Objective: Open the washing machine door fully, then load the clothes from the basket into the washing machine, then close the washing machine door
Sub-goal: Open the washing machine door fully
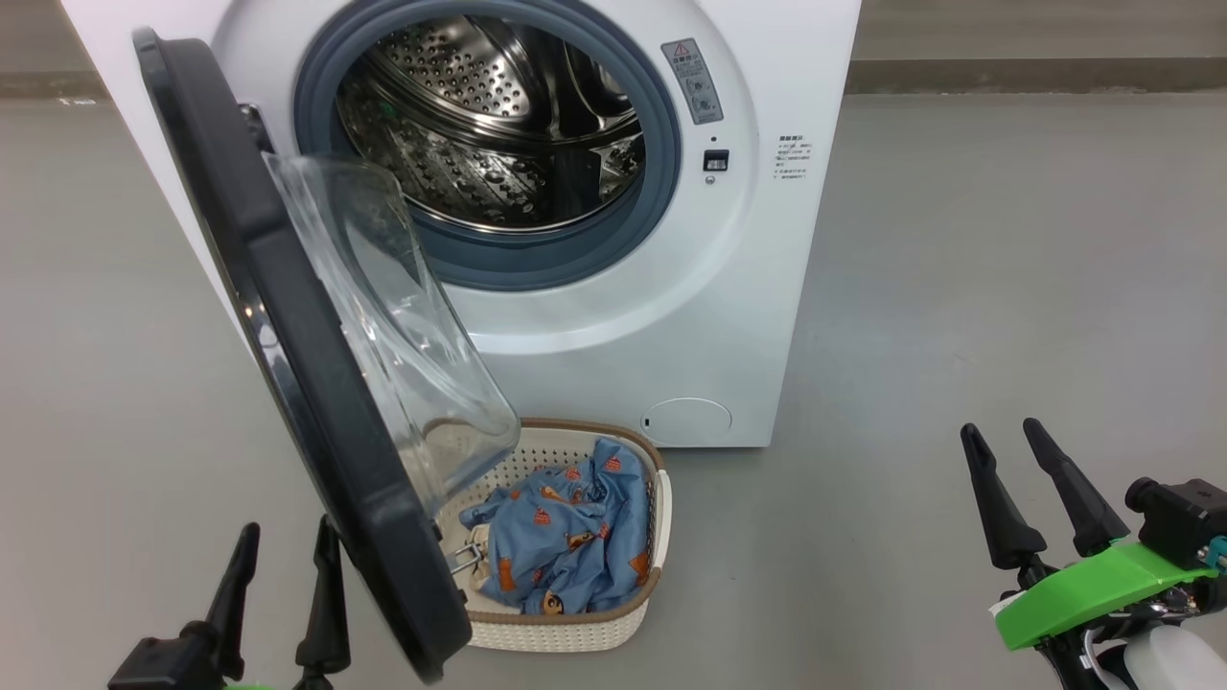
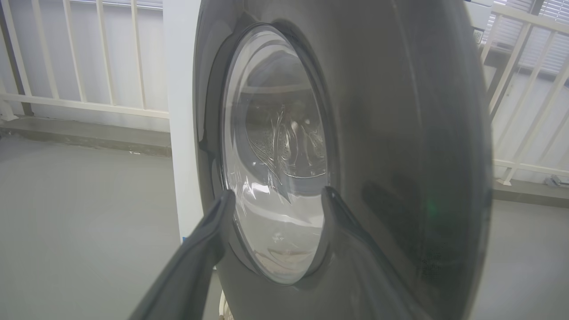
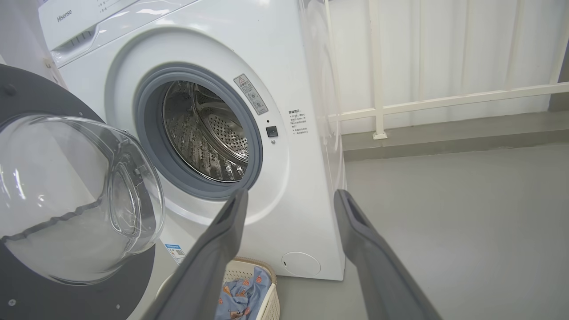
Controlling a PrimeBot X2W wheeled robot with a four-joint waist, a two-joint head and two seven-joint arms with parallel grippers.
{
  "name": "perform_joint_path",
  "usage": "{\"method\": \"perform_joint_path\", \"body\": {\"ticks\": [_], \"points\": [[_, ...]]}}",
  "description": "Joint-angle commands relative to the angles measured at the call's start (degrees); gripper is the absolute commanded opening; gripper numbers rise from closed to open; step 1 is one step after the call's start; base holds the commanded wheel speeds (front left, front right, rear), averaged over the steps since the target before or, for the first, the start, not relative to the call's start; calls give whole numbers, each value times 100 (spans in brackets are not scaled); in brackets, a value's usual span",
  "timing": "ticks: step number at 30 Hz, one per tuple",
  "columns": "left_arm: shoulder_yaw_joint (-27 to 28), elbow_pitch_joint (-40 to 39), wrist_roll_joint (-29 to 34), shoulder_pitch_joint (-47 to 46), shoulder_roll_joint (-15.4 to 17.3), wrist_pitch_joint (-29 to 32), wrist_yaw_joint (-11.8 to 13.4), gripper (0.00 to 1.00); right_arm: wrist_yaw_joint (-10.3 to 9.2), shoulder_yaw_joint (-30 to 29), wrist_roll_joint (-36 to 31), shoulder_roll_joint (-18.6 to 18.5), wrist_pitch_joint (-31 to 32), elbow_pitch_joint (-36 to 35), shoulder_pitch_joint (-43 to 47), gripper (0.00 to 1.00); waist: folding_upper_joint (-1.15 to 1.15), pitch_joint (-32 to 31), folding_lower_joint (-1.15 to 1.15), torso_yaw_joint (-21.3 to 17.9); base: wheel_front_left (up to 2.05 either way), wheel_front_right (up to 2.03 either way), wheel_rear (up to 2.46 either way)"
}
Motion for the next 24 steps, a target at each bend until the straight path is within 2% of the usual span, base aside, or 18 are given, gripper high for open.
{"method": "perform_joint_path", "body": {"ticks": [1, 24], "points": [[196, -185, -28, -132, 31, -71, 38, 100, 33, 43, -60, -67, -69, -108, -72, 100, 0, 2, 0, -2, 0, 0, 0], [253, -128, -13, -162, -46, -76, 11, 100, 33, -9, -59, -4, -70, -36, -57, 100, 0, -12, 0, 28, 0, 0, 0]]}}
